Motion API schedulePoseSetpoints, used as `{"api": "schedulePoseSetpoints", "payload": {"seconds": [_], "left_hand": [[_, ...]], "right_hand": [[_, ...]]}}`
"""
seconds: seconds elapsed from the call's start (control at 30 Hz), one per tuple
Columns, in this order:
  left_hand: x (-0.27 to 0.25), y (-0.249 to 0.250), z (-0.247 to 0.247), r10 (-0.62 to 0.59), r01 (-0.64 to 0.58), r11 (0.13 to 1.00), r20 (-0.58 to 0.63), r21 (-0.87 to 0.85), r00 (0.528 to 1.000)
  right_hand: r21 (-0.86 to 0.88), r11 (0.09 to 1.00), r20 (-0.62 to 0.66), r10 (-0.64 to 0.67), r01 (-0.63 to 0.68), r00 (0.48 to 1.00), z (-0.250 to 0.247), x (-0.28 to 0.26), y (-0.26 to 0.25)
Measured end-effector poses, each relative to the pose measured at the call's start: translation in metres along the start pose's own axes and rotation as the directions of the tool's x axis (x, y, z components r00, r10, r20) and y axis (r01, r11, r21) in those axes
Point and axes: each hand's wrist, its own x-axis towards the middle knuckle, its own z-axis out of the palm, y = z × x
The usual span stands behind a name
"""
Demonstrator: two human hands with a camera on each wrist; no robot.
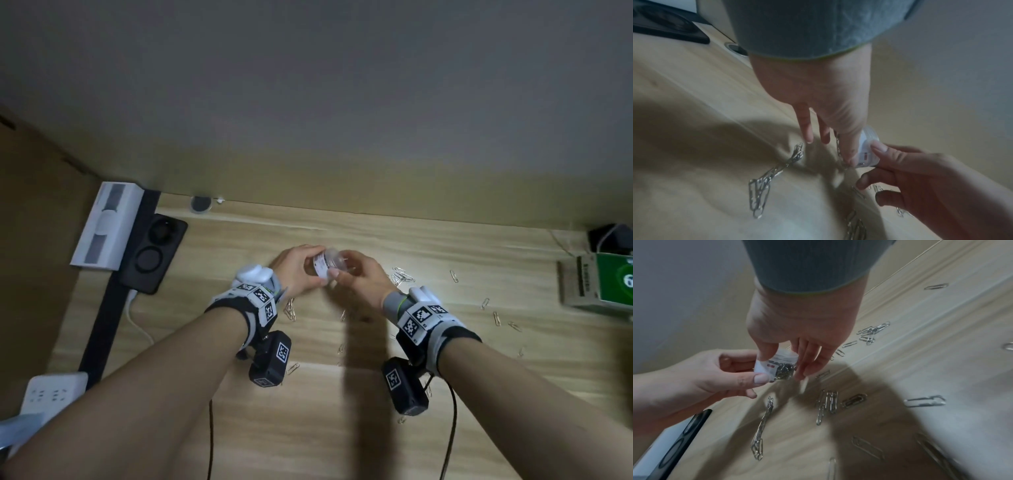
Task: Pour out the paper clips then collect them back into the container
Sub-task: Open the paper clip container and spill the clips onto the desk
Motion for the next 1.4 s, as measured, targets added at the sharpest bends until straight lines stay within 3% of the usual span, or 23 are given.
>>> {"api": "schedulePoseSetpoints", "payload": {"seconds": [0.23, 0.53, 0.77, 1.13, 1.3, 1.4], "left_hand": [[-0.026, 0.01, 0.012, 0.038, -0.041, 0.996, 0.036, 0.08, 0.999], [-0.035, 0.009, 0.022, 0.001, -0.009, 0.992, 0.06, 0.129, 0.998], [-0.02, 0.015, 0.03, -0.017, -0.013, 0.983, 0.163, 0.182, 0.986], [0.024, 0.019, 0.019, -0.027, -0.012, 0.976, 0.173, 0.216, 0.985], [0.032, 0.012, 0.011, -0.003, -0.009, 0.989, 0.087, 0.149, 0.996], [0.036, 0.006, 0.011, 0.048, -0.057, 0.985, 0.063, 0.162, 0.997]], "right_hand": [[-0.081, 0.997, -0.061, 0.005, -0.009, 0.998, 0.004, -0.029, 0.004], [-0.163, 0.977, 0.094, -0.122, 0.136, 0.988, -0.002, -0.048, 0.002], [-0.305, 0.932, 0.119, -0.168, 0.197, 0.979, -0.015, -0.043, 0.009], [-0.432, 0.838, 0.038, -0.354, 0.335, 0.935, -0.032, -0.016, 0.015], [-0.336, 0.931, -0.092, -0.184, 0.144, 0.979, -0.044, -0.003, 0.019], [-0.325, 0.944, -0.176, -0.118, 0.056, 0.977, -0.052, 0.008, 0.019]]}}
